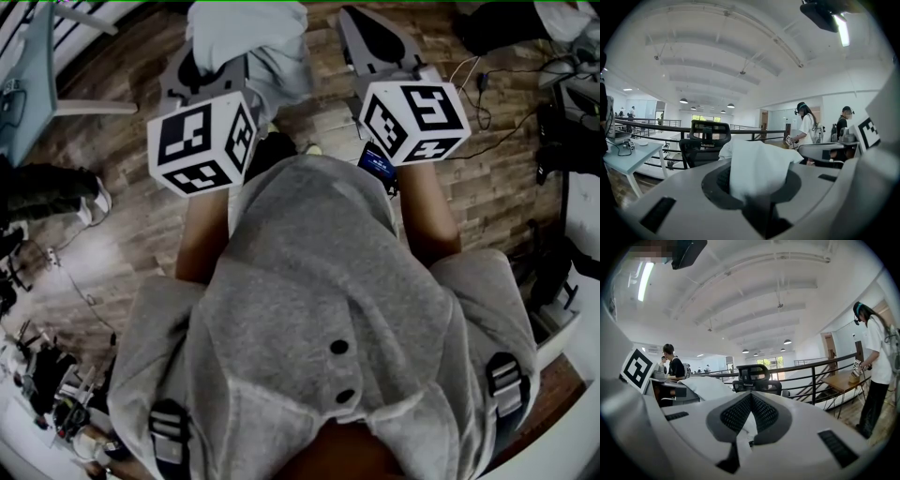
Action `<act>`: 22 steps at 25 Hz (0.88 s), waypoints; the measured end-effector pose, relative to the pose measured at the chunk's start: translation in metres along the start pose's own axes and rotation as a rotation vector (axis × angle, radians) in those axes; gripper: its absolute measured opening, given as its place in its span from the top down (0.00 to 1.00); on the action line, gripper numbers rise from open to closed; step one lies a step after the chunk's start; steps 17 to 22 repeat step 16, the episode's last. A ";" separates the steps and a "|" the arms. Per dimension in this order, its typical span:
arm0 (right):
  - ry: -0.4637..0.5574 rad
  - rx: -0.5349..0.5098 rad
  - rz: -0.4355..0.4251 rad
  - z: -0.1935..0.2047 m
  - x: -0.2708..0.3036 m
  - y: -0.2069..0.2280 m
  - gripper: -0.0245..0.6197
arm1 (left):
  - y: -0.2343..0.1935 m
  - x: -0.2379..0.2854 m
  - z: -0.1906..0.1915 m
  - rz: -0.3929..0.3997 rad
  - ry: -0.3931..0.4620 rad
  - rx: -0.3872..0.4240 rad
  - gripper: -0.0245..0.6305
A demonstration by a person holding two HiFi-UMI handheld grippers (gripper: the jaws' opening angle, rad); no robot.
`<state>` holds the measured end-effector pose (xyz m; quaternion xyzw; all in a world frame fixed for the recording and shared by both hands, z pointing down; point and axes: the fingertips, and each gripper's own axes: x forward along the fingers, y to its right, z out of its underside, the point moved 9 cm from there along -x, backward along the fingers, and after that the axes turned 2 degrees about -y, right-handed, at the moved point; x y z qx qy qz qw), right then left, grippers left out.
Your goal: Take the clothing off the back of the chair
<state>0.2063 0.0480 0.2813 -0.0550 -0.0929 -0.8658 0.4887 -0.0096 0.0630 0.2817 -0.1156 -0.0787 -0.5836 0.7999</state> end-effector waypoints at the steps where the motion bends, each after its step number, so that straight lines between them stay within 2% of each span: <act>1: 0.001 -0.001 -0.001 0.000 -0.003 0.001 0.94 | 0.003 -0.002 0.000 0.000 0.001 -0.001 0.80; 22: 0.000 -0.014 -0.030 -0.002 -0.007 0.003 0.94 | 0.007 -0.009 -0.007 -0.017 0.032 -0.004 0.80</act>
